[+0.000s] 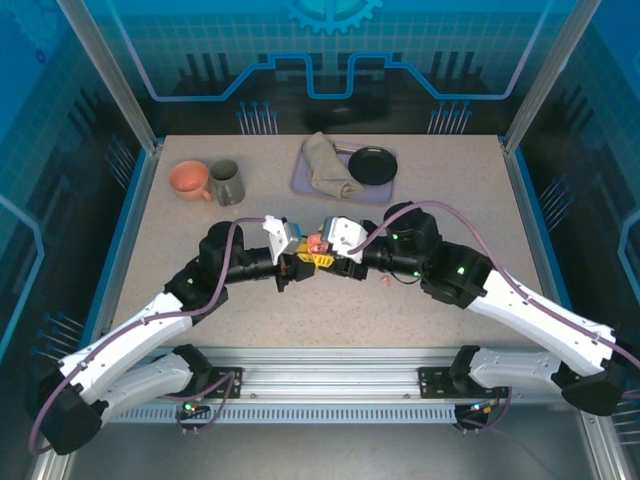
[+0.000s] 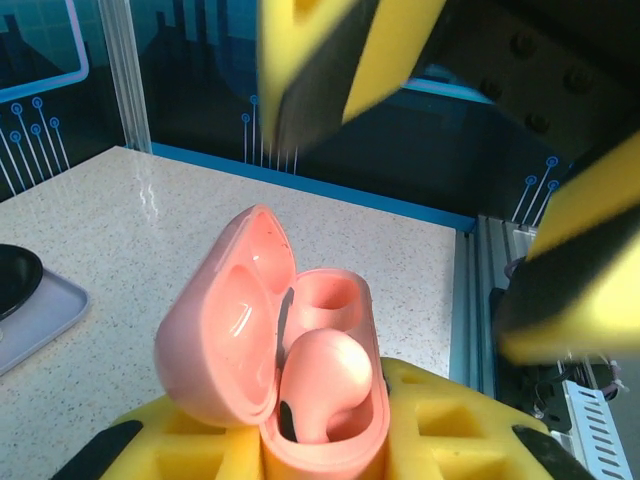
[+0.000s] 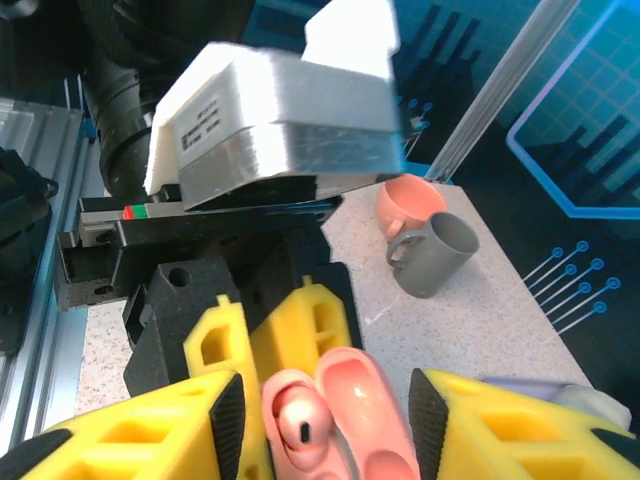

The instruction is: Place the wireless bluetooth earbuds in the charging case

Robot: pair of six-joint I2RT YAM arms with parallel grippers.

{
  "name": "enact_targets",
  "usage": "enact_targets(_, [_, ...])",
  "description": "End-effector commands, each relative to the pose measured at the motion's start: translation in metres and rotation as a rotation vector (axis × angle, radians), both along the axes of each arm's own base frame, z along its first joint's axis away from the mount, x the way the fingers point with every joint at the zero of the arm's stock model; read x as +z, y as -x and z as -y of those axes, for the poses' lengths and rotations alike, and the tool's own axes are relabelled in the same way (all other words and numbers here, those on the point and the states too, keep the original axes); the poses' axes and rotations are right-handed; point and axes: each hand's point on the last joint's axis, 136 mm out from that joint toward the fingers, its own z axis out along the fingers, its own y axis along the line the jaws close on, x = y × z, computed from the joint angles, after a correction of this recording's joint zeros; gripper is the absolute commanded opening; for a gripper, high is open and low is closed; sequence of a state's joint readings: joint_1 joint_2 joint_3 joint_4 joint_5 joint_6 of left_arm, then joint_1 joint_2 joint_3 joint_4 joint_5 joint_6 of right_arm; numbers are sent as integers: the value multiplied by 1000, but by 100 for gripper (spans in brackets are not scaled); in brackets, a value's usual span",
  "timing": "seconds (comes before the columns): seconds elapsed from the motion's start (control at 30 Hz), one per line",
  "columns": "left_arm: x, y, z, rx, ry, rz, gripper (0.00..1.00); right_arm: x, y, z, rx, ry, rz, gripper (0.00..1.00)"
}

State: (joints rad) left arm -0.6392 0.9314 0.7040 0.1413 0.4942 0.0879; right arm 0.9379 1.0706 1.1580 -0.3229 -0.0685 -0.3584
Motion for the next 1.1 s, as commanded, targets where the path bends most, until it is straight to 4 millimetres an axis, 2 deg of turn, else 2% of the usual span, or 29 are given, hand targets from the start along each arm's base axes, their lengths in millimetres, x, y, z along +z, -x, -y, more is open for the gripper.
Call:
enact_targets(0.0, [1, -1, 1, 4, 5, 40, 0, 34, 0, 22, -55, -110, -9, 52])
enact_targets(0.1, [1, -3, 1, 11, 1, 46, 0, 37, -14, 45, -169, -143, -54, 53])
enact_targets(0.2, [2, -5, 0, 24, 1, 57, 0, 31, -32, 73, -315, -177, -139, 55])
enact_targets(0.3, [4, -7, -1, 38, 3, 75, 0, 15, -47, 99, -450, -218, -277, 56])
enact_targets(0.37, [6, -8, -2, 47, 6, 89, 0, 1, -50, 108, -483, -232, -371, 56])
enact_targets(0.43, [8, -9, -3, 58, 4, 104, 0, -14, -51, 112, -484, -250, -461, 62])
enact_targets(0.53, [11, -12, -6, 82, 2, 133, 0, -40, -57, 124, -557, -290, -603, 71])
enact_targets(0.7, [17, -14, -11, 117, -1, 186, 0, -108, -67, 157, -824, -325, -944, 69])
enact_targets(0.9, [20, -14, -16, 133, -12, 255, 0, -181, -59, 168, -978, -245, -1158, 68])
enact_targets(1.07, [21, -12, -17, 126, -34, 263, 0, -227, -57, 169, -1022, -174, -1230, 69])
